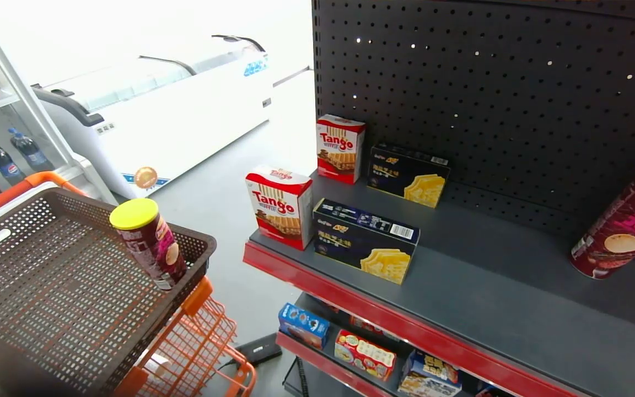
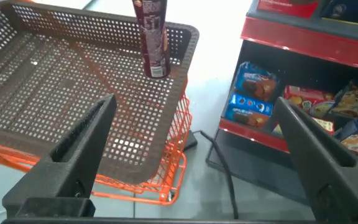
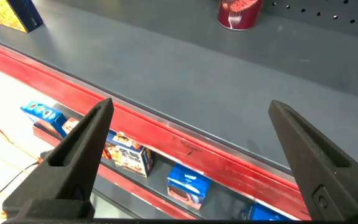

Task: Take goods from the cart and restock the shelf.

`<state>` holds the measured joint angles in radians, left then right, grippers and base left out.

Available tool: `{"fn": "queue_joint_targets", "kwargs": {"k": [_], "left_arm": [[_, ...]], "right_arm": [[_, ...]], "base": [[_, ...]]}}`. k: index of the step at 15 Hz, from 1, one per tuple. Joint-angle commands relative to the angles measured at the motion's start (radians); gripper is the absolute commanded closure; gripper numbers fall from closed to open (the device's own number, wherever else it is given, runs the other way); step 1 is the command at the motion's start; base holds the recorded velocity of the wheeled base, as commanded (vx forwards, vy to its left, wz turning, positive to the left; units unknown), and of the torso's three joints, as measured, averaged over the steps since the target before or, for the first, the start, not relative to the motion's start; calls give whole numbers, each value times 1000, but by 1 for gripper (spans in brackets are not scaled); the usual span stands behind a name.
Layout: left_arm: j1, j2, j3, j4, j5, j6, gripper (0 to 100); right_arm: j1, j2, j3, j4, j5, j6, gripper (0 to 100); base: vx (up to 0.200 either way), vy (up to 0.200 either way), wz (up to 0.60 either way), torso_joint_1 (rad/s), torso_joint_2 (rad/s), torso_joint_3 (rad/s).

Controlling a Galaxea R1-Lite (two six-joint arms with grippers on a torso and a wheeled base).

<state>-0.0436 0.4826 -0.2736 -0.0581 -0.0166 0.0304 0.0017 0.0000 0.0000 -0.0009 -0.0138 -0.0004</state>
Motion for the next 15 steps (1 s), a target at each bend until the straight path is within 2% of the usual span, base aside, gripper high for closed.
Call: {"fn": "queue_joint_targets", "kwargs": {"k": [1,2,3,4,5,6,8,9,10,11,13,15], "left_arm": [[99,380,-49,-138,-26,-17,0],[149,508,-76,-216,-31,11,0],[165,590,-84,-235,-29,26,0],[160,657,-85,-255,-29,29,0],[156,729,-79,-322,-25,29,0],[157,804,-73,-414,-25,29,0],[160,967,-50,-686,-25,29,0],[157,1039,-22,-825,-23,45,0],[160,1105,11,-942,-22,85,0],[162,1173,27,-1037,-20,106,0],[166,1269,22,-1163,-20,106,0],[168,1338,8,-1238,-20,103,0]], "right_arm": [[0,0,0,-1,0,-1,0],[0,0,0,-1,0,-1,0],[0,0,0,-1,0,-1,0],[0,0,0,1,0,-1,0],[0,0,0,1,0,-1,0],[0,0,0,1,0,-1,0],[0,0,0,-1,0,-1,0],[0,0,0,-1,0,-1,0],[0,0,0,-1,0,-1,0],[0,0,0,-1,0,-1,0],[0,0,0,-1,0,0,0],[0,0,0,-1,0,-1,0]], "base": [[0,0,0,0,0,0],[0,0,0,0,0,0],[0,0,0,0,0,0],[0,0,0,0,0,0],[0,0,0,0,0,0],[0,0,0,0,0,0],[0,0,0,0,0,0],[0,0,0,0,0,0],[0,0,0,0,0,0],[0,0,0,0,0,0],[0,0,0,0,0,0],[0,0,0,0,0,0]]}}
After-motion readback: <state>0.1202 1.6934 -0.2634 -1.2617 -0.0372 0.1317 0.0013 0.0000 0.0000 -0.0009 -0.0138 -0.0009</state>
